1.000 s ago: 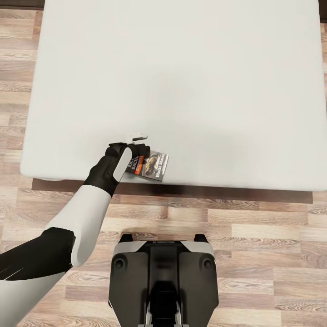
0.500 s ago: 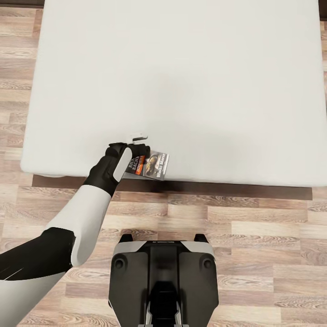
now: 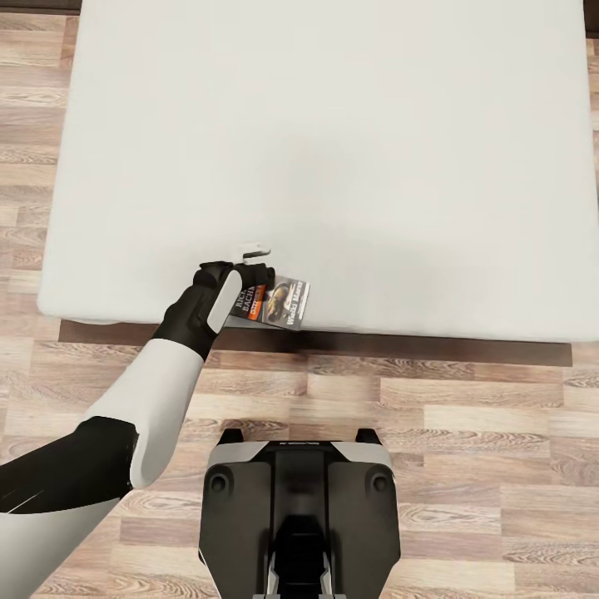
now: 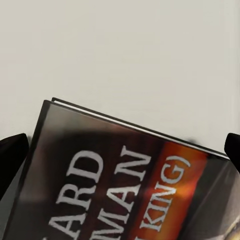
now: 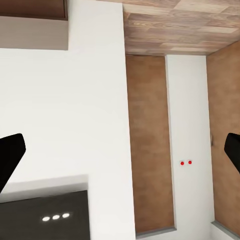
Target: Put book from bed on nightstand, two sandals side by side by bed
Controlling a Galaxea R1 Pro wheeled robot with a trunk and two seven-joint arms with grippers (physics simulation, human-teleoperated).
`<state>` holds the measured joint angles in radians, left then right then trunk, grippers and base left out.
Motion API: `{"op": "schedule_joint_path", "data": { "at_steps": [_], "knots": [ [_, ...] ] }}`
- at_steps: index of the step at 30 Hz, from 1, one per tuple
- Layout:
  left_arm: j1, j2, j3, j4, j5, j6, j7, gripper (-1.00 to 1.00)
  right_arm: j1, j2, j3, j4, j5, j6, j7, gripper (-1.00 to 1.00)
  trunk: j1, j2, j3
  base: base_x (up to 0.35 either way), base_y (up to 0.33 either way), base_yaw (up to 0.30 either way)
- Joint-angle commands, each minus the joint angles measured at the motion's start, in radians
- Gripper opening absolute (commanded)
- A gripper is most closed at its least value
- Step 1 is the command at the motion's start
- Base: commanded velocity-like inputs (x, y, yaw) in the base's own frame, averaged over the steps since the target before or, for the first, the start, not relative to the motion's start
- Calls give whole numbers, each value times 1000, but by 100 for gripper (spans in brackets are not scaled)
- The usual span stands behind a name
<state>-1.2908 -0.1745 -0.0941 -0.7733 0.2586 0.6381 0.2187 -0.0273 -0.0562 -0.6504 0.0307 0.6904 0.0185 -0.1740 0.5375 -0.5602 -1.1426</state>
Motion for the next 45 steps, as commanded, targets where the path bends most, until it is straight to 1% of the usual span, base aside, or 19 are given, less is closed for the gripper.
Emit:
{"op": "schedule_joint_path", "data": {
  "at_steps": [1, 45],
  "knots": [
    [0, 0, -1, 11, 21, 5, 11, 100, -1, -1, -6, 3, 11, 1, -5, 100, 1, -1, -1, -1, 0, 0],
    [1, 0, -1, 11, 21, 5, 10, 100, -2, -1, -6, 3, 11, 1, -5, 100, 1, -1, -1, -25, 0, 0]
  ]
}}
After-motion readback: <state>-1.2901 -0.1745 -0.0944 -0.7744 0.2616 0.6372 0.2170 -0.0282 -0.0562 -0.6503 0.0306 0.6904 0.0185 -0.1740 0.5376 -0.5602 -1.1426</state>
